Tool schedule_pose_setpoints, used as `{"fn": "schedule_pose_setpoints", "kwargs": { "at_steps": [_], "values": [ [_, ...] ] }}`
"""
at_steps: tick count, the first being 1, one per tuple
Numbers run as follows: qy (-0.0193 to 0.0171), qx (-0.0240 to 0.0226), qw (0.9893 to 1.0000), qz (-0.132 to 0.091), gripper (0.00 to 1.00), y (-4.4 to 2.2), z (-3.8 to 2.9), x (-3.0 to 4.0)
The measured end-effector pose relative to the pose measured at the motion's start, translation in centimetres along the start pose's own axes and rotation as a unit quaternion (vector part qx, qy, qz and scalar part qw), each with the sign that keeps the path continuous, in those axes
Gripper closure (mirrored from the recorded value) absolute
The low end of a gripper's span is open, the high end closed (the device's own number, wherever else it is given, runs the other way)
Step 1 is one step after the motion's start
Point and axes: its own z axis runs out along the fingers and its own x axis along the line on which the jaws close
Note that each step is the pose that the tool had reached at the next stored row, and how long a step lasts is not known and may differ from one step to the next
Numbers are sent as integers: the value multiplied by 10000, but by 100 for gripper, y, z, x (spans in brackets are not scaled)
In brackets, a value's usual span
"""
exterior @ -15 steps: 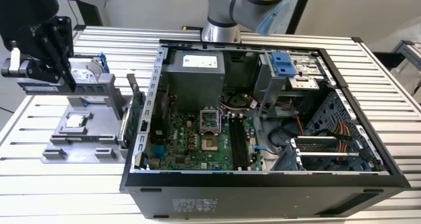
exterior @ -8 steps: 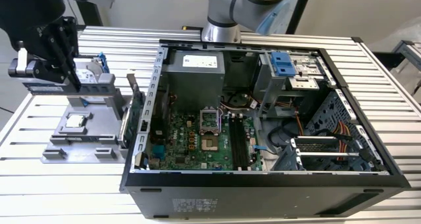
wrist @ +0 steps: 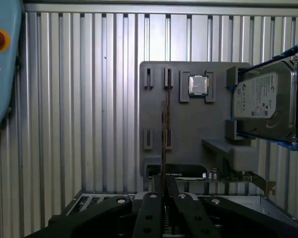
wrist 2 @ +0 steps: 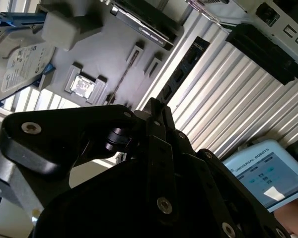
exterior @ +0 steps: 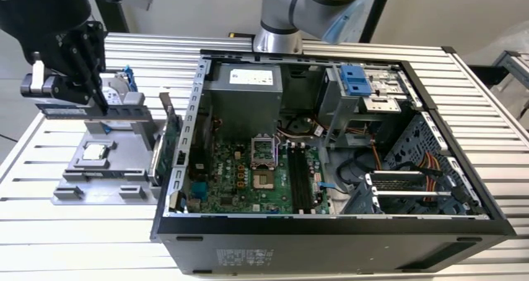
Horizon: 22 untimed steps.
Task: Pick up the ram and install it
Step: 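Pick up the ram and move it above insertion slot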
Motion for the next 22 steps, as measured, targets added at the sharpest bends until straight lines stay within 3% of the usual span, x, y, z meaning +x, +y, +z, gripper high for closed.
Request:
{"fn": "schedule_pose_setpoints", "kwargs": {
  "at_steps": [22],
  "values": [
    [0, -1, 10000, 0, 100, -337, -6, -2]
  ]
}}
